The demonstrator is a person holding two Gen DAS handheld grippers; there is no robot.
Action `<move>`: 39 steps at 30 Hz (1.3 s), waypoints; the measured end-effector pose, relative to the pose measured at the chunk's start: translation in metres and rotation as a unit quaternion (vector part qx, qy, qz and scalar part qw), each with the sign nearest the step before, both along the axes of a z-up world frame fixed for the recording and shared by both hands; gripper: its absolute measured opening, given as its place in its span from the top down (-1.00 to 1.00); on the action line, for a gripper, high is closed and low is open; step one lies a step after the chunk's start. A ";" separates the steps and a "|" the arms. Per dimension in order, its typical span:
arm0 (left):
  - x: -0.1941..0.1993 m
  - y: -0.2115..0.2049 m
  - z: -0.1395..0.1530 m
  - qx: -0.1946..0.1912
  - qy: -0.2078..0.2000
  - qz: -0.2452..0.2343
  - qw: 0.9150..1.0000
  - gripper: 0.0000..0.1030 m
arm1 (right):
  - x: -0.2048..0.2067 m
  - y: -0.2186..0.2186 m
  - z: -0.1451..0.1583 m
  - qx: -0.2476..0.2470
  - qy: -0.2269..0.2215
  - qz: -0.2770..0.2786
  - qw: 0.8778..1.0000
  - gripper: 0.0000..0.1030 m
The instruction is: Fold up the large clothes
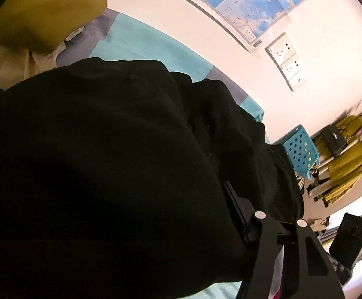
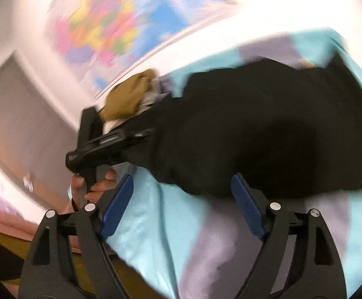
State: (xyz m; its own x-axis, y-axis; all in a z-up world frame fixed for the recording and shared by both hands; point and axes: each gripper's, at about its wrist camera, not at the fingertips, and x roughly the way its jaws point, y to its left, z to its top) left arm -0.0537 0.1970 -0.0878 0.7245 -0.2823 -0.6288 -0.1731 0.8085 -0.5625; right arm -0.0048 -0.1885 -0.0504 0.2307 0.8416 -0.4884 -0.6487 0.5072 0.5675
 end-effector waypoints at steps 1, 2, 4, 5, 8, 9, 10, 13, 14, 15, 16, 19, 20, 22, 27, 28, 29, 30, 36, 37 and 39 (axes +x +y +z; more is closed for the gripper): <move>0.001 -0.001 0.000 0.003 0.001 -0.001 1.000 -0.19 | 0.004 -0.019 -0.007 0.002 0.023 -0.029 0.999 -0.58; 0.002 0.000 -0.001 0.007 0.001 -0.002 1.000 -0.20 | 0.007 -0.035 -0.015 0.005 0.046 -0.057 0.997 -0.59; 0.003 -0.002 0.000 0.009 0.000 -0.001 1.000 -0.20 | 0.015 -0.055 -0.026 0.014 0.086 -0.098 0.991 -0.59; 0.003 -0.003 0.000 0.013 0.000 -0.001 1.000 -0.19 | 0.020 -0.062 -0.030 0.021 0.102 -0.116 0.988 -0.59; 0.000 -0.002 0.000 0.026 -0.002 -0.005 1.000 -0.20 | 0.034 -0.068 -0.041 0.039 0.134 -0.150 0.979 -0.57; 0.000 -0.003 0.000 0.032 -0.002 -0.008 0.999 -0.20 | 0.038 -0.065 -0.042 0.039 0.136 -0.155 0.978 -0.56; 0.000 -0.002 -0.001 0.034 -0.002 -0.009 0.999 -0.21 | 0.040 -0.060 -0.040 0.034 0.127 -0.159 0.979 -0.56; 0.003 -0.006 -0.001 0.041 -0.003 -0.012 0.999 -0.21 | 0.046 -0.047 -0.040 0.027 0.117 -0.165 0.979 -0.59; 0.003 -0.006 -0.002 0.044 -0.003 -0.013 0.999 -0.22 | 0.048 -0.042 -0.039 0.018 0.108 -0.169 0.979 -0.59; 0.003 -0.006 -0.002 0.047 -0.003 -0.013 0.999 -0.22 | 0.049 -0.038 -0.037 0.011 0.098 -0.174 0.980 -0.60; 0.002 -0.006 -0.002 0.050 -0.004 -0.014 0.999 -0.22 | 0.050 -0.037 -0.037 0.011 0.095 -0.178 0.979 -0.64; 0.002 -0.007 -0.003 0.053 -0.006 -0.016 0.998 -0.23 | 0.054 -0.031 -0.037 0.014 0.083 -0.201 0.976 -0.65; 0.002 -0.007 -0.003 0.054 -0.007 -0.017 0.998 -0.24 | 0.056 -0.028 -0.037 0.014 0.078 -0.207 0.975 -0.65; 0.002 -0.008 -0.003 0.058 -0.009 -0.020 0.998 -0.25 | 0.060 -0.021 -0.036 0.009 0.068 -0.221 0.973 -0.65; 0.002 -0.010 -0.003 0.065 -0.012 -0.023 0.998 -0.28 | 0.069 -0.012 -0.035 0.012 0.059 -0.236 0.970 -0.68; 0.002 -0.010 -0.003 0.066 -0.013 -0.023 0.997 -0.29 | 0.070 -0.010 -0.035 0.013 0.058 -0.238 0.970 -0.68; 0.003 -0.010 -0.003 0.067 -0.013 -0.025 0.997 -0.30 | 0.072 -0.007 -0.035 0.011 0.053 -0.236 0.970 -0.74; 0.003 -0.010 -0.003 0.068 -0.013 -0.026 0.997 -0.30 | 0.072 -0.004 -0.034 0.008 0.049 -0.232 0.972 -0.81; 0.004 -0.009 -0.004 0.065 -0.014 -0.027 0.997 -0.32 | 0.085 0.009 -0.031 -0.001 0.051 -0.224 0.973 -0.88; 0.004 -0.009 -0.004 0.065 -0.014 -0.027 0.997 -0.33 | 0.087 0.009 -0.031 0.002 0.052 -0.223 0.973 -0.81; 0.004 -0.010 -0.004 0.065 -0.013 -0.028 0.997 -0.35 | 0.090 0.010 -0.031 -0.008 0.048 -0.226 0.973 -0.62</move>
